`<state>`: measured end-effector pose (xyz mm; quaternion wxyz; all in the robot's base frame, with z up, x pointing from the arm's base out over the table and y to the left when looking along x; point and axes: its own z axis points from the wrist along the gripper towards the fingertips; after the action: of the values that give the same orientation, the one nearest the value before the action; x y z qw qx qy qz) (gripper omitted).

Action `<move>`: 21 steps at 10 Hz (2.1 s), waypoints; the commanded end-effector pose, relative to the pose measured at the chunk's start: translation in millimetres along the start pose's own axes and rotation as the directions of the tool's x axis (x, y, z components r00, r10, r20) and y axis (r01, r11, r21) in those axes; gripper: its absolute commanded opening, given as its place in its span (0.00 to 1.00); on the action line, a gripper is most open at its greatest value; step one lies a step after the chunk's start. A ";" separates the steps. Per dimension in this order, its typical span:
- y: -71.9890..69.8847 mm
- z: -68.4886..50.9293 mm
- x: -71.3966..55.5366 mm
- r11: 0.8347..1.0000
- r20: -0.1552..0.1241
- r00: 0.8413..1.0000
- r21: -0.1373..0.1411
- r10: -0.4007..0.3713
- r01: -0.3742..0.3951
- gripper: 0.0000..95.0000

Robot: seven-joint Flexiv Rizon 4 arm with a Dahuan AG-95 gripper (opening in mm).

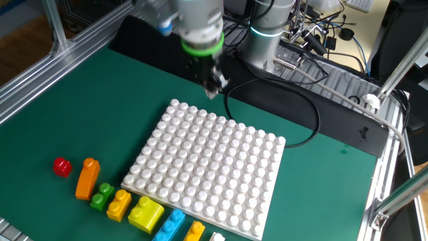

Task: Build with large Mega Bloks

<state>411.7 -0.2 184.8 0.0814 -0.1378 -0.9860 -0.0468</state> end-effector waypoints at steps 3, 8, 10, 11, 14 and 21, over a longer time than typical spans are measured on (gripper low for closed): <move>-51.5 -62.3 -40.1 0.999 -0.015 0.999 0.017 -0.036 0.036 0.00; -52.4 -50.1 -34.8 0.999 0.118 0.992 0.008 -0.052 0.051 0.00; -51.1 -40.6 -28.3 0.998 0.141 0.988 0.023 -0.057 0.054 0.00; -50.8 -40.7 -28.1 0.996 0.139 0.987 0.033 -0.081 0.077 0.00; -50.7 -40.5 -28.4 0.992 0.151 0.982 0.073 -0.116 0.106 0.00; -50.5 -40.2 -27.3 0.982 0.184 0.967 0.096 -0.176 0.160 0.00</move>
<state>428.3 -60.5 216.3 -0.0156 -0.0565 -0.9983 -0.0021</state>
